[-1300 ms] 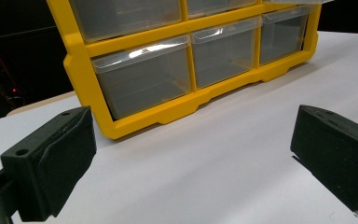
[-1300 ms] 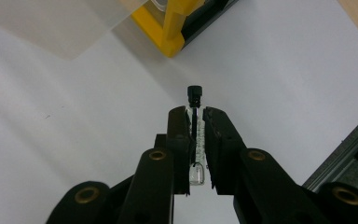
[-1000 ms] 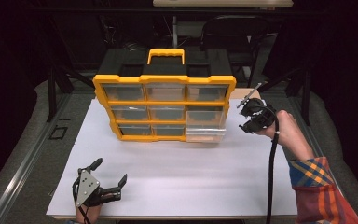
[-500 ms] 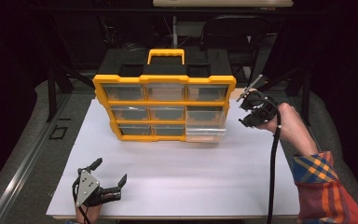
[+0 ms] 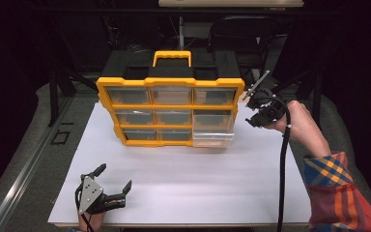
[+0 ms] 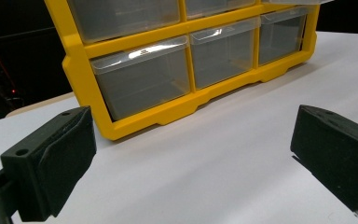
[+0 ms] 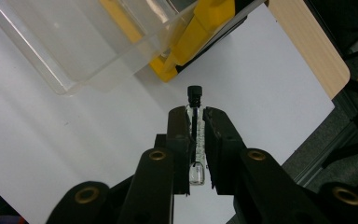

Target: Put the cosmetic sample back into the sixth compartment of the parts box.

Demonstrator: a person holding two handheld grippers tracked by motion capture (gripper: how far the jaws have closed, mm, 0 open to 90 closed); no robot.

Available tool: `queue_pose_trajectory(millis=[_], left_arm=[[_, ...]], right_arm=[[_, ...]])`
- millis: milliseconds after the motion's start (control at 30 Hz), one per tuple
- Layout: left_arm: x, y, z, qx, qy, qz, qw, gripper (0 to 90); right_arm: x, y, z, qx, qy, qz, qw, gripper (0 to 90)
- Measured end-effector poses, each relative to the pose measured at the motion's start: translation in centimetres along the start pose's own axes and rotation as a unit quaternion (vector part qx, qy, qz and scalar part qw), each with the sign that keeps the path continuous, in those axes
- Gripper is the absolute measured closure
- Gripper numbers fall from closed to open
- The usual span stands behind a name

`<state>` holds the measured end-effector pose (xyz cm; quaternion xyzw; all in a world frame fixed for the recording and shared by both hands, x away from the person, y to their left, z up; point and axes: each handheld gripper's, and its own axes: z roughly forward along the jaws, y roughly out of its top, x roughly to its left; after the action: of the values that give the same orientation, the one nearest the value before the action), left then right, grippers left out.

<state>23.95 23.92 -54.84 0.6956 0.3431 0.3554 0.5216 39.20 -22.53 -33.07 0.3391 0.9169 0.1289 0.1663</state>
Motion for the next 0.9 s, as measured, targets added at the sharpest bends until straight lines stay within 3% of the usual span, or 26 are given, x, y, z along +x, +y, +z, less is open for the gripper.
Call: queue_pose_trajectory(millis=[900], left_arm=[[0.0, 0.0, -0.1, 0.0, -0.002, 0.002, 1.0, 0.1]], right_arm=[[1.8, 3.7, -1.9, -0.027, 0.005, -0.038, 0.9989, 81.0]])
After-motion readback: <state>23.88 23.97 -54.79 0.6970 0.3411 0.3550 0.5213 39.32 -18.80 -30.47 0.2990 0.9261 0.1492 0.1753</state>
